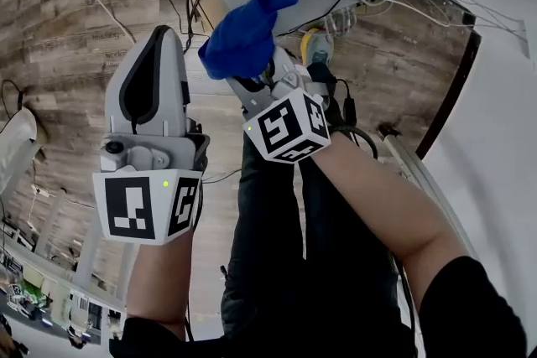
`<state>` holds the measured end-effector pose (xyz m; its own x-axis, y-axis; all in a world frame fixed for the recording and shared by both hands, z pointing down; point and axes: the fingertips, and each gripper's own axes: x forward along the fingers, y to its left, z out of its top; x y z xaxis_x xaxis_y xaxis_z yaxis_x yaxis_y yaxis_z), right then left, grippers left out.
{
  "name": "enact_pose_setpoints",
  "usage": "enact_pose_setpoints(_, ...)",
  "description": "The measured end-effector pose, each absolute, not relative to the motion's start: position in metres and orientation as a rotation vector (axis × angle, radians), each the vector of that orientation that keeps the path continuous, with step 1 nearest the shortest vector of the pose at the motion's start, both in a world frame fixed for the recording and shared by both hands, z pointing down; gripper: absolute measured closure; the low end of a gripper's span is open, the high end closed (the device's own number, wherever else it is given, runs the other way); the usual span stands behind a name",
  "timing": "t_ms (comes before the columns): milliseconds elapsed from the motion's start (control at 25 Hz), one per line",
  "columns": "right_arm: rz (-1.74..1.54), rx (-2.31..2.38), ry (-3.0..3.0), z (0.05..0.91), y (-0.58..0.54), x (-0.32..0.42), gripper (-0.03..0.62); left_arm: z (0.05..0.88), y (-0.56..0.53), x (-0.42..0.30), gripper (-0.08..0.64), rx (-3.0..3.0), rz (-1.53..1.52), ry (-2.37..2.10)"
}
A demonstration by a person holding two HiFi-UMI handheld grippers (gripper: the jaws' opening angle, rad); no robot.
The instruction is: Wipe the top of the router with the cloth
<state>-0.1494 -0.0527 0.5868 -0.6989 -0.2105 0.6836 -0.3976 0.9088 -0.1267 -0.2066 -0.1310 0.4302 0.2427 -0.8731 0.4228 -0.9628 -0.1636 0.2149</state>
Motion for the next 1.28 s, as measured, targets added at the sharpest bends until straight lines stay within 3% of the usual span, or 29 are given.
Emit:
enact_pose_setpoints(320,0.327,0.324,-2.365,0.616,-0.040,-0.148,0.425,0.479,-0.111,-0.201,0.560,2.026,0.311,-1.635)
enact_pose_setpoints(680,0.323,0.655,-2.319,0.604,-0.121,-0.106,0.426,0.464,-0.132,-0.194,0.560,2.076,0.285,-1.636)
enact_pose_setpoints(1000,0.250,0.655,-2.377,0.543,-0.126,-0.099,0.426,0.447,-0.144,-0.187,0.560,2.094,0.285,-1.627)
enact_pose_setpoints(1280,0.314,0.885,-2.388,0.447,-0.140,-0.067,0.426,0.374,-0.162,-0.177,0.560,2.196,0.253,-1.612)
